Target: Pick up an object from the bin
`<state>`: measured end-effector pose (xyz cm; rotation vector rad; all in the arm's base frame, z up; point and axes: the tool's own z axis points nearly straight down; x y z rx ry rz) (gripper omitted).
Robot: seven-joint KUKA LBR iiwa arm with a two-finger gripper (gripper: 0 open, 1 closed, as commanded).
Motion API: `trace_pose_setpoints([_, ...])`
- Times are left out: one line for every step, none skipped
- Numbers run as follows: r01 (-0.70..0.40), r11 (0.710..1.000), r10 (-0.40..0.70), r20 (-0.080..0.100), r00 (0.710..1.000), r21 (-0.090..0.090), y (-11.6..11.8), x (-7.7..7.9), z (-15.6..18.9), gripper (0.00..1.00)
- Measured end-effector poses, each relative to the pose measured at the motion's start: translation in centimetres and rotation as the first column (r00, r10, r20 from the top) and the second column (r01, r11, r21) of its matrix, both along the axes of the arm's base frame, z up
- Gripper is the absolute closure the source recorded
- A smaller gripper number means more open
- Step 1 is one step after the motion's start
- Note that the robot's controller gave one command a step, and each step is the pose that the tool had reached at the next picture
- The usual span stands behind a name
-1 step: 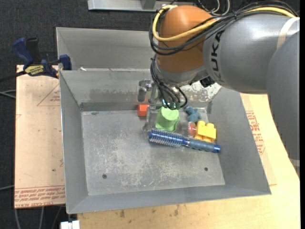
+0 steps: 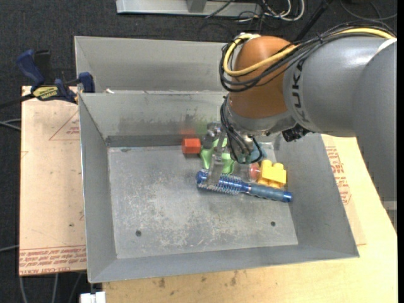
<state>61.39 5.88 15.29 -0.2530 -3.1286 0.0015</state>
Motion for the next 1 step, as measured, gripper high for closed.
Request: trace_pose_setpoints([-0.237,0.971,0.237,-0.002,0.971,0.002,-0.94,-10.15,-1.23,0.00])
